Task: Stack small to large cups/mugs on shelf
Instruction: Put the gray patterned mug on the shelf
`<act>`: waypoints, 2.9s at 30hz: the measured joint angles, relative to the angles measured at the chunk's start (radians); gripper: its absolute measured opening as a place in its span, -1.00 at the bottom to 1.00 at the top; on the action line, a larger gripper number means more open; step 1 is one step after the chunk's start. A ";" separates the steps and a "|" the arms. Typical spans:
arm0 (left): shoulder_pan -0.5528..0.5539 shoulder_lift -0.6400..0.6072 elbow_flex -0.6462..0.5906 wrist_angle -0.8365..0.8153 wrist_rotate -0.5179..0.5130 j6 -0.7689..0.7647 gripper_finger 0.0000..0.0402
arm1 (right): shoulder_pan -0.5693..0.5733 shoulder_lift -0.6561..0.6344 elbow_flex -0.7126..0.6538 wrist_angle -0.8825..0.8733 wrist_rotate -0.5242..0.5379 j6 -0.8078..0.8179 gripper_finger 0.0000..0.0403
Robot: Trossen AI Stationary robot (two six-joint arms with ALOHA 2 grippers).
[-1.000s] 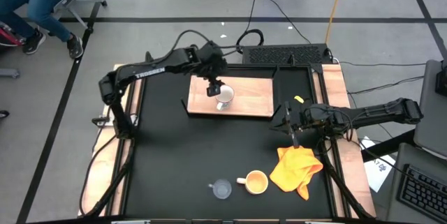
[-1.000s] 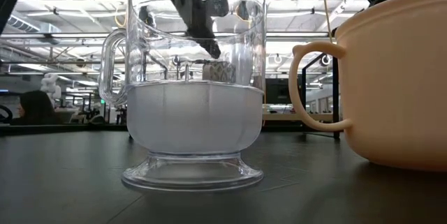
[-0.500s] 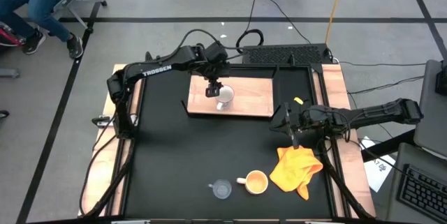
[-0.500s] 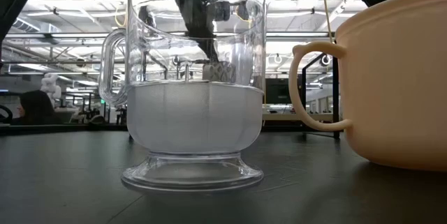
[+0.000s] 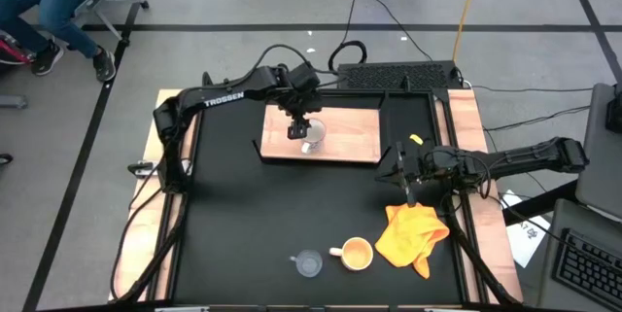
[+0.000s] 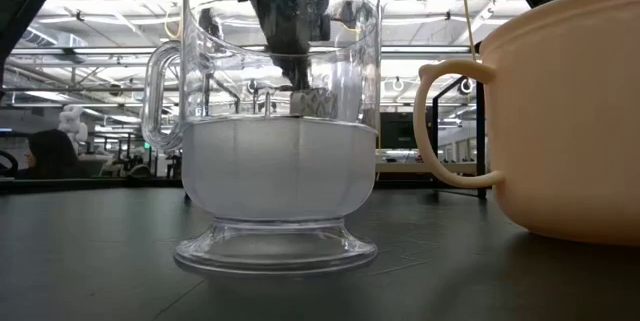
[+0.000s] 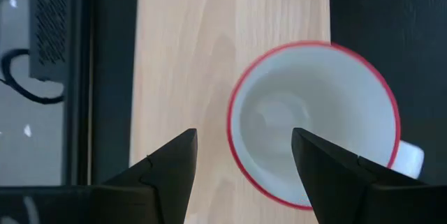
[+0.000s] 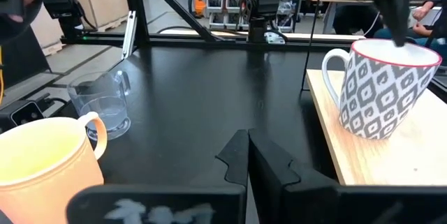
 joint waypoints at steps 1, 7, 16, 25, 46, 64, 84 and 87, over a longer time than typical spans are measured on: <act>0.000 0.007 0.000 0.007 0.000 0.001 0.18 | 0.000 0.000 0.000 0.000 0.000 0.003 -1.00; 0.004 0.018 0.000 0.021 -0.004 0.004 0.18 | 0.000 0.000 0.000 -0.003 0.000 0.004 -1.00; 0.020 0.030 0.000 0.019 -0.011 0.003 0.18 | 0.000 0.000 0.000 -0.003 0.000 0.004 -1.00; 0.020 0.030 0.000 0.022 -0.011 0.000 -0.01 | 0.000 0.000 0.000 -0.004 0.000 0.004 -1.00; 0.020 0.030 0.000 0.026 -0.016 -0.062 -0.93 | 0.000 0.000 0.000 -0.004 0.000 0.004 -1.00; -0.008 0.028 0.000 0.017 -0.142 -0.220 -0.97 | 0.000 0.000 0.000 -0.004 0.000 0.005 -1.00; 0.006 0.026 0.001 -0.049 -0.195 -0.250 -0.99 | 0.000 0.000 0.000 -0.006 0.000 0.012 -1.00; 0.008 0.026 0.002 -0.063 -0.203 -0.261 -0.99 | 0.000 0.000 0.000 -0.006 0.000 0.012 -1.00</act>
